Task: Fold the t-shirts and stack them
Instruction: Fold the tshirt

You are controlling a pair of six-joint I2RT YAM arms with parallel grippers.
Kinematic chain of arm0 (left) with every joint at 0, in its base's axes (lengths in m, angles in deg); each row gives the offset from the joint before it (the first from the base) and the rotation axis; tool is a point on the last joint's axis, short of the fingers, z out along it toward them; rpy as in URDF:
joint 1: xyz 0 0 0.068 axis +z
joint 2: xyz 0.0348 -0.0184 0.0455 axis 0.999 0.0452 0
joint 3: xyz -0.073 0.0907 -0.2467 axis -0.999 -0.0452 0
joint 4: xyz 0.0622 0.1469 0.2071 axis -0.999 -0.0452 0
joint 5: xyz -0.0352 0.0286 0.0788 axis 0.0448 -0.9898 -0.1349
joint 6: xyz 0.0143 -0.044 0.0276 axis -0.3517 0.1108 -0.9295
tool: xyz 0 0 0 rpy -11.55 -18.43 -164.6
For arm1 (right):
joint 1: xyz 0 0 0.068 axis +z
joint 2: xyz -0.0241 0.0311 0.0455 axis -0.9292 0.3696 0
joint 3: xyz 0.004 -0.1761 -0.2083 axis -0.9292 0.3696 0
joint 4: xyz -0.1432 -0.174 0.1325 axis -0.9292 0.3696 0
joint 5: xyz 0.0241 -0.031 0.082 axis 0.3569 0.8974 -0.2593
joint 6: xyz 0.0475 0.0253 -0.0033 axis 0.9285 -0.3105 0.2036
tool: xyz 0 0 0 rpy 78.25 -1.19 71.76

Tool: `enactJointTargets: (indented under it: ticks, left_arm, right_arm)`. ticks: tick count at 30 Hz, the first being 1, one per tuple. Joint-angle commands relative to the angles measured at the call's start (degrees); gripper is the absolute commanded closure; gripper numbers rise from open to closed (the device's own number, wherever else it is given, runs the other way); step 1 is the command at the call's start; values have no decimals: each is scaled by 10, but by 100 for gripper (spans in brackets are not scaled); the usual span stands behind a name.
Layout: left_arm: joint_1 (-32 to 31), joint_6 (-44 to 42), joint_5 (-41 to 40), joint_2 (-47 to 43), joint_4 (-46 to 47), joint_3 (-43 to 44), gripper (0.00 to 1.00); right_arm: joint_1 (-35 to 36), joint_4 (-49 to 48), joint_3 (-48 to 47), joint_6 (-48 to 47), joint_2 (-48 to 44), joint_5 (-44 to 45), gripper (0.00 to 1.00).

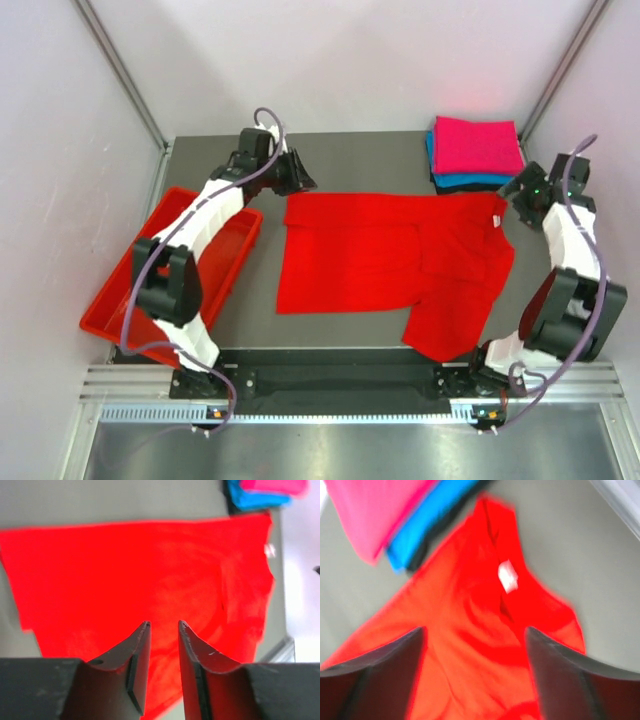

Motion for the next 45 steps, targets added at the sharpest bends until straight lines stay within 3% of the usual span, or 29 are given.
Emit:
enactJointTargets:
  ticks: [1, 6, 10, 16, 21, 30, 41, 44, 45]
  left_arm:
    - [-27, -30, 68, -69, 2, -65, 65]
    - [-124, -24, 92, -132, 33, -174, 63]
    - [-249, 3, 78, -148, 102, -238, 63]
    - [-375, 31, 15, -118, 154, -291, 62]
    - [-448, 63, -31, -57, 191, -282, 64]
    - [-509, 135, -108, 70, 196, -214, 64]
    - [-510, 154, -76, 132, 188, -162, 66]
    - [-510, 160, -41, 147, 193, -139, 80]
    - [-509, 162, -33, 149, 193, -131, 91]
  right_arm:
    - [55, 93, 61, -36, -94, 36, 1]
    - [114, 170, 160, -35, -228, 53, 0]
    - [124, 215, 194, -39, -316, 23, 0]
    - [124, 179, 226, -51, -419, -117, 0]
    - [123, 151, 226, -53, -458, -131, 0]
    - [103, 159, 227, -53, -464, -163, 0]
    - [103, 210, 197, -59, -503, -121, 0]
    - [103, 216, 190, -60, -504, -110, 0]
    - [103, 220, 190, -59, -505, -103, 0]
